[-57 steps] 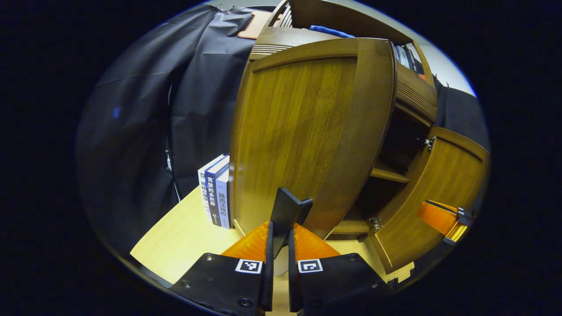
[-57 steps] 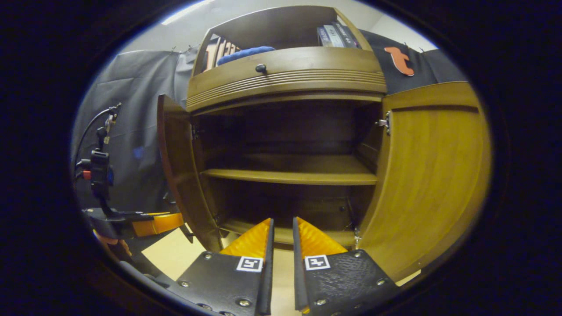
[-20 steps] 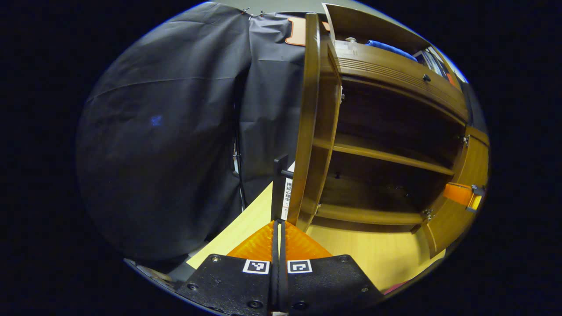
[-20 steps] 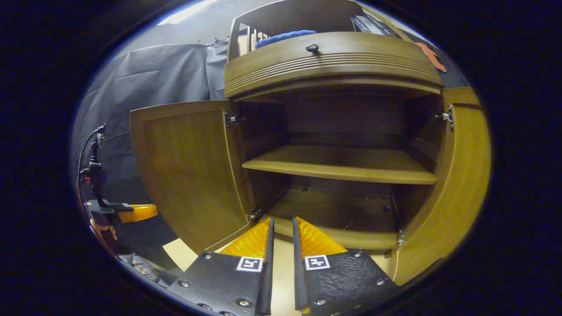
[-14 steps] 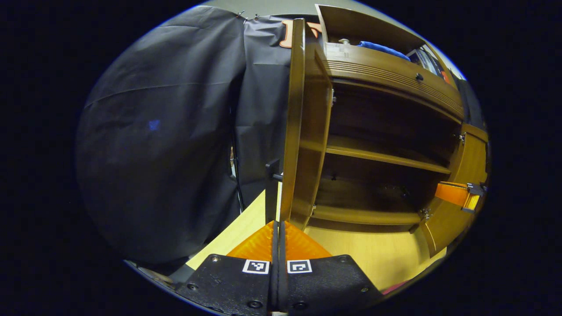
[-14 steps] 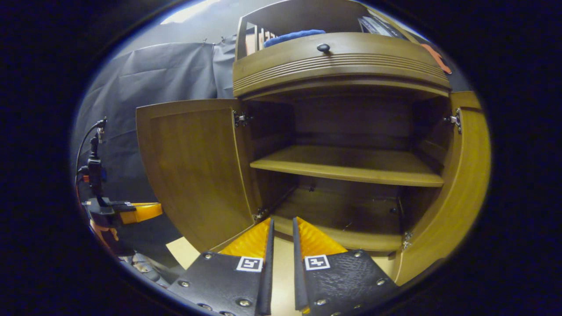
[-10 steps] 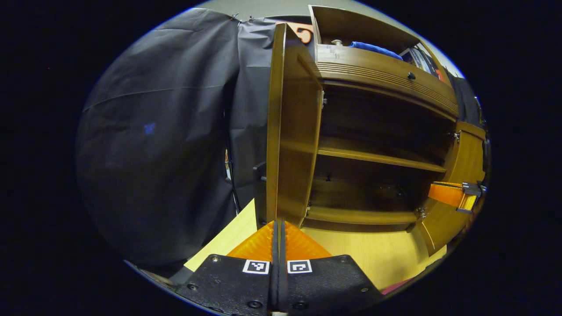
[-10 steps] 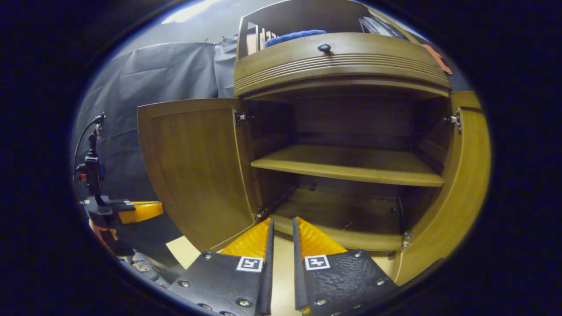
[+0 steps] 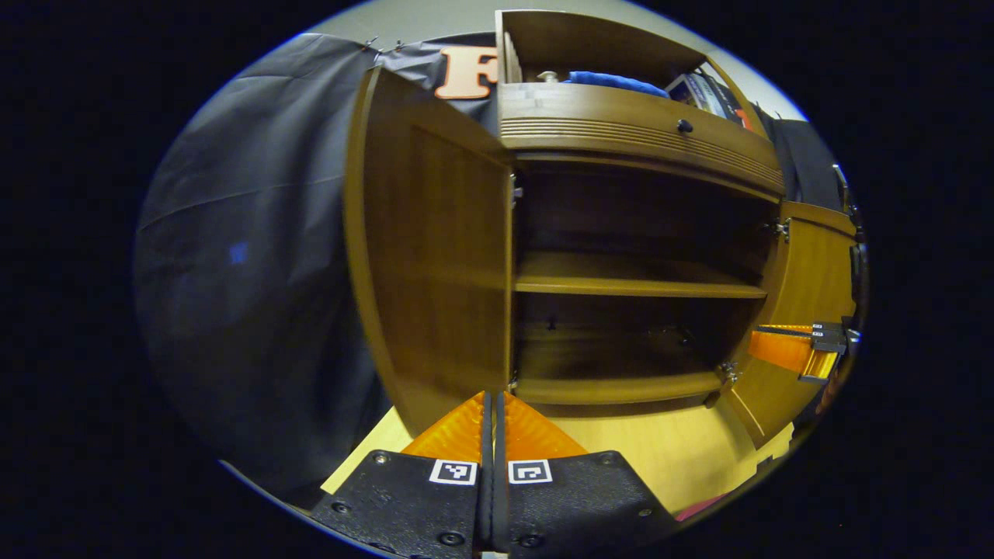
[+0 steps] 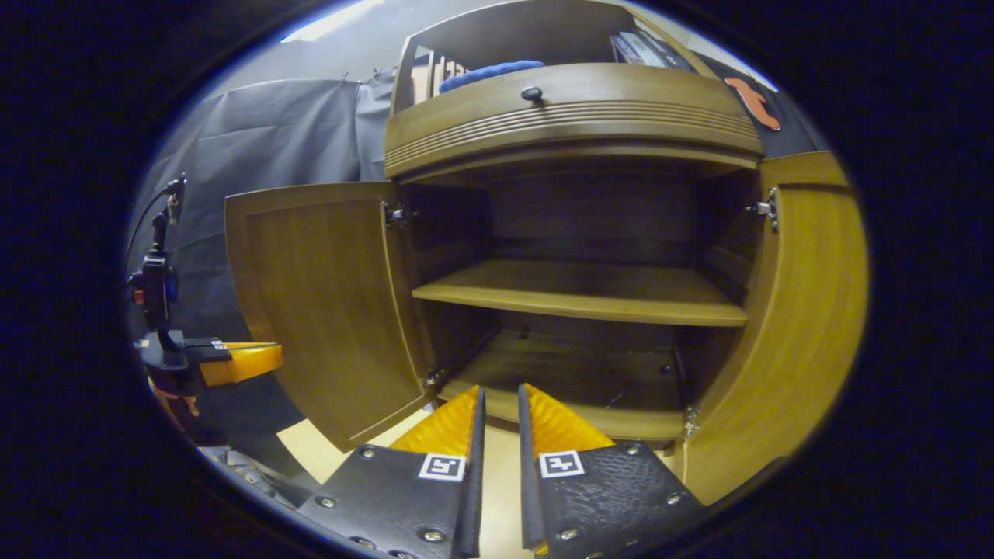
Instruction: Open the right door of the double-door shoe cabinet with the right hand, and open the left door with the left hand.
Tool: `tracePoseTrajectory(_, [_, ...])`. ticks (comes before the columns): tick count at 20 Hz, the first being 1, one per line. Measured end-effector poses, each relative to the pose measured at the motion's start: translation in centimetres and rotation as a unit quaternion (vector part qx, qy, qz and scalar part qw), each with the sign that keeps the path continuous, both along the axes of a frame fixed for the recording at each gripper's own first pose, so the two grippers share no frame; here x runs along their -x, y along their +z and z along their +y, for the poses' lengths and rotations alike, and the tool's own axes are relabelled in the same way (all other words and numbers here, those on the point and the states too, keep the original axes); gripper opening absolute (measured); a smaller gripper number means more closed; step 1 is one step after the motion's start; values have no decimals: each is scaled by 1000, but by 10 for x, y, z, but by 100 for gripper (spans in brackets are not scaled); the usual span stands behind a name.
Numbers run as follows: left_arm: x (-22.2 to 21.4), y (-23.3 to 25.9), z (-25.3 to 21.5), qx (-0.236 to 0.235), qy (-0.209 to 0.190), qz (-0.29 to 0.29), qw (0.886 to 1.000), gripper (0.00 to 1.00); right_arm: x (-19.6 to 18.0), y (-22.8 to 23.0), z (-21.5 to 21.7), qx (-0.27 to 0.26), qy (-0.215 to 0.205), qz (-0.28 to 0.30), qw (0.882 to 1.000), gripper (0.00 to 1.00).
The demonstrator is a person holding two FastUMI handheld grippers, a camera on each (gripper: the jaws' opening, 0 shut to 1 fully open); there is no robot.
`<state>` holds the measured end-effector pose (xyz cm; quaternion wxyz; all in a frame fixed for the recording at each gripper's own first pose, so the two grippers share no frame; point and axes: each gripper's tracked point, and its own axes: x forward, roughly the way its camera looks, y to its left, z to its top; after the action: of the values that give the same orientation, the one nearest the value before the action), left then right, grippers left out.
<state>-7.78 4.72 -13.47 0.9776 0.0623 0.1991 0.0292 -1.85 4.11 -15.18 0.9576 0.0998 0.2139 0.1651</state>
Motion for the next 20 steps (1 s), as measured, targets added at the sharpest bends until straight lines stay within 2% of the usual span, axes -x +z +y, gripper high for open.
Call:
tracePoseTrajectory(3, [-22, 24, -34, 3, -35, -33, 999, 1, -3, 14, -24, 7, -35, -16, 999, 20])
tracePoseTrajectory(4, [-29, 32, -46, 5, -47, -45, 998, 5, -2, 21, -35, 7, -46, -21, 999, 20])
tracePoseTrajectory(5, [-36, 42, -60, 8, -60, -58, 996, 5, 2, 27, -43, 5, -58, -25, 998, 24])
tracePoseTrajectory(6, [-42, 52, -74, 14, -76, -70, 995, 5, 2, 35, -49, 2, -68, -30, 997, 20])
tracePoseTrajectory(7, [-47, 61, -90, 22, -92, -81, 992, 5, 2, 43, -54, 2, -80, -36, 996, 21])
tracePoseTrajectory(8, [-52, 69, -104, 29, -107, -90, 990, 0, 1, 51, -61, 3, -91, -42, 995, 20])
tracePoseTrajectory(9, [-56, 78, -115, 35, -119, -98, 987, 0, 1, 61, -67, 4, -102, -49, 994, 20])
tracePoseTrajectory(10, [-57, 86, -126, 40, -130, -108, 985, 5, 2, 70, -73, 4, -111, -57, 992, 20])
tracePoseTrajectory(11, [-59, 96, -137, 46, -140, -119, 982, 1, 3, 78, -78, 6, -120, -64, 991, 21])
tracePoseTrajectory(13, [-59, 113, -156, 57, -160, -142, 975, 1, 6, 97, -88, 12, -136, -84, 987, 21])
tracePoseTrajectory(16, [-57, 131, -172, 60, -175, -163, 969, 1, 12, 123, -100, 23, -156, -114, 981, 21])
tracePoseTrajectory(20, [-53, 152, -180, 52, -174, -187, 965, 1, 19, 155, -104, 33, -165, -149, 974, 20])
